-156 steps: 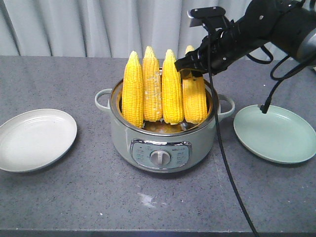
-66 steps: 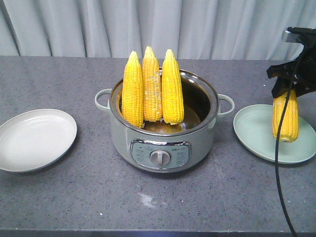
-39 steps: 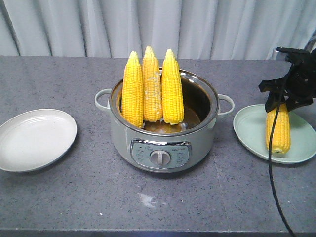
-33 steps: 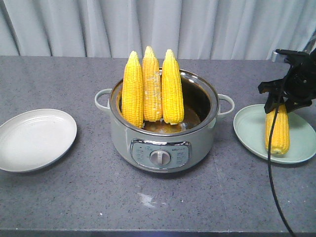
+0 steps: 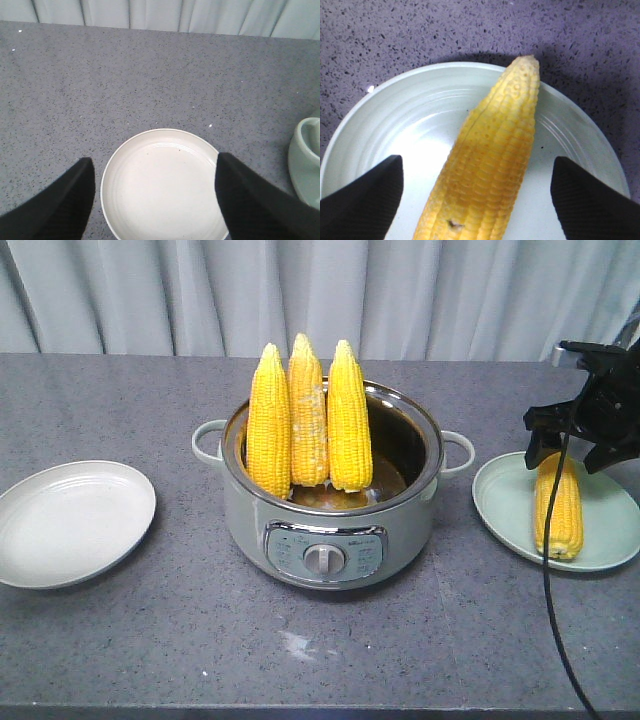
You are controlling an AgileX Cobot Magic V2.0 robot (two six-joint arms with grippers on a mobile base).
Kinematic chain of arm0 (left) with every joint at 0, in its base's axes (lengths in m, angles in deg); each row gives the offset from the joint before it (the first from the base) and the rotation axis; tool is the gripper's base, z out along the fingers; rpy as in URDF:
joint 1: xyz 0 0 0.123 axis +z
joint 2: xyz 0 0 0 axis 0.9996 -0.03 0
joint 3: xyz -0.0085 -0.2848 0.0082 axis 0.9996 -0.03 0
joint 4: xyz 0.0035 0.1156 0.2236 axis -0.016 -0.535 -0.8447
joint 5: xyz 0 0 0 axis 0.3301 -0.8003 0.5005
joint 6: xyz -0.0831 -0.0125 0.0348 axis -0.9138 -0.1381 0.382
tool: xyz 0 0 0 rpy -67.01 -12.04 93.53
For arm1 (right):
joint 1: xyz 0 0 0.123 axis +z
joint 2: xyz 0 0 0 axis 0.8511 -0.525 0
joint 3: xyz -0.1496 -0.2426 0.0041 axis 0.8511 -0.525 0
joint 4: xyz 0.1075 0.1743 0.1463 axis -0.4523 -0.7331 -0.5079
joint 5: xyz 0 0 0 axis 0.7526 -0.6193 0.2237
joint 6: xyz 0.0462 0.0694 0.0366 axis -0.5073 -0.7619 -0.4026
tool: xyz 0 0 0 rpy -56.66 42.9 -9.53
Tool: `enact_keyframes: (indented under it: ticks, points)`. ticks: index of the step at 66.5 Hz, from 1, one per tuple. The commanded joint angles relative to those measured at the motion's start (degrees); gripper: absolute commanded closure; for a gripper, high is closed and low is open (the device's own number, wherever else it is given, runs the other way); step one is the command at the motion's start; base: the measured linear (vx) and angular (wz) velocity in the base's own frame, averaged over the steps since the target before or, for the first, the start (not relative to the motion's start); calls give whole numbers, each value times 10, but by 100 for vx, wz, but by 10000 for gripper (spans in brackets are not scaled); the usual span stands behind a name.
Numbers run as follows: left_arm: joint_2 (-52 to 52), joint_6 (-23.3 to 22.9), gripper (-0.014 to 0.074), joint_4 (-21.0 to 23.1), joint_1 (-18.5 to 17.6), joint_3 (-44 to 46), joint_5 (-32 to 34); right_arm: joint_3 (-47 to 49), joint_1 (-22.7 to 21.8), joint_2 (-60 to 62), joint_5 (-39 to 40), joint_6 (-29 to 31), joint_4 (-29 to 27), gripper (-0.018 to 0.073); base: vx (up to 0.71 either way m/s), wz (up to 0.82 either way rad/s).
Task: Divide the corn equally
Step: 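Lower the corn onto the pale green plate and open right gripper, then withdraw the right gripper and reach the left arm toward the pot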
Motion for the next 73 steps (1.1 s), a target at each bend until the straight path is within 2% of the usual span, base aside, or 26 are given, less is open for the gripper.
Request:
enact_keyframes:
  ticks: [1, 16, 34, 55, 73]
  points:
    - [4, -1, 115, 3, 0, 20, 38, 17, -3, 44, -24, 6, -9, -34, 0, 0]
    - [4, -1, 115, 3, 0, 20, 38, 17, -2, 94, 0, 37, -63, -34, 0, 0]
    - [4, -1, 115, 3, 0, 20, 38, 5, 2, 208, 14, 51, -80, -34, 0, 0]
    - [4, -3, 115, 3, 0, 20, 39, -222, 10, 432, 147, 93, -90, -17, 0, 0]
    - [4, -3, 115, 3, 0, 20, 36, -359, 10, 595, 162, 107, -87, -17, 0, 0]
